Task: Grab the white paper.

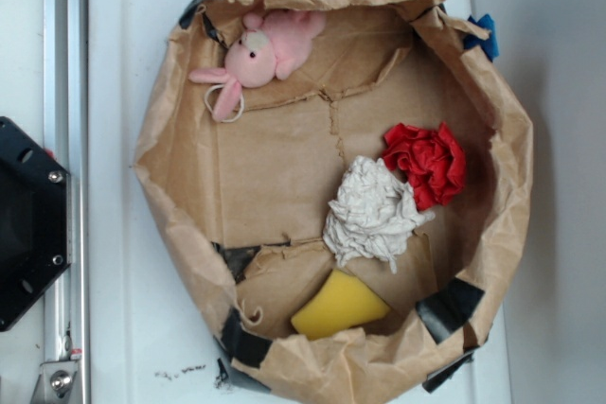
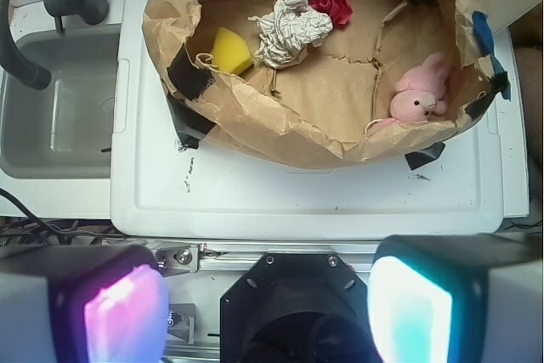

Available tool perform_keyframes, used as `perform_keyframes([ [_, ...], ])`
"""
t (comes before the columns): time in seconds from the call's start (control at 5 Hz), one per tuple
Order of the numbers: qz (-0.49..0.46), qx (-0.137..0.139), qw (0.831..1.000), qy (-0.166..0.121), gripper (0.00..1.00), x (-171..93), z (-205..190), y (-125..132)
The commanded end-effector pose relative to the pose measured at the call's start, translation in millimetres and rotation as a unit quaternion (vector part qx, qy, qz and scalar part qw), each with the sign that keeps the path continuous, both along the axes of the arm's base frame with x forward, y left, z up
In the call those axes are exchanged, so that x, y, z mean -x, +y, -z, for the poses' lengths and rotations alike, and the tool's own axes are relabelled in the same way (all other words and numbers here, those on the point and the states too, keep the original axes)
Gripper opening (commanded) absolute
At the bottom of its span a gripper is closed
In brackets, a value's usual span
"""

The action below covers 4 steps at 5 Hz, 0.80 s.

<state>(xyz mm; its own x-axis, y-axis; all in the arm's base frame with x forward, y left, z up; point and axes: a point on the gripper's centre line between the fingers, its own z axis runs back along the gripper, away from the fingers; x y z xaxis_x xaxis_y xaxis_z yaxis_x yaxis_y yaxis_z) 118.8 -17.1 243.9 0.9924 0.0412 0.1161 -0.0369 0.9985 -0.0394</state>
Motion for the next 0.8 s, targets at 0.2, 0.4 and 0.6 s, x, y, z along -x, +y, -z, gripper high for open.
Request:
perform_keyframes([
  [0.2,-0.1,0.013,0.995,-0.017,1.0,-50,10,-15],
  [0.4,-0.208,0.023,0.978,-0.026,1.0,-102,23,-15],
  [0.6,-0.296,0.033,0.953,-0.051,1.0,-121,40,-2],
])
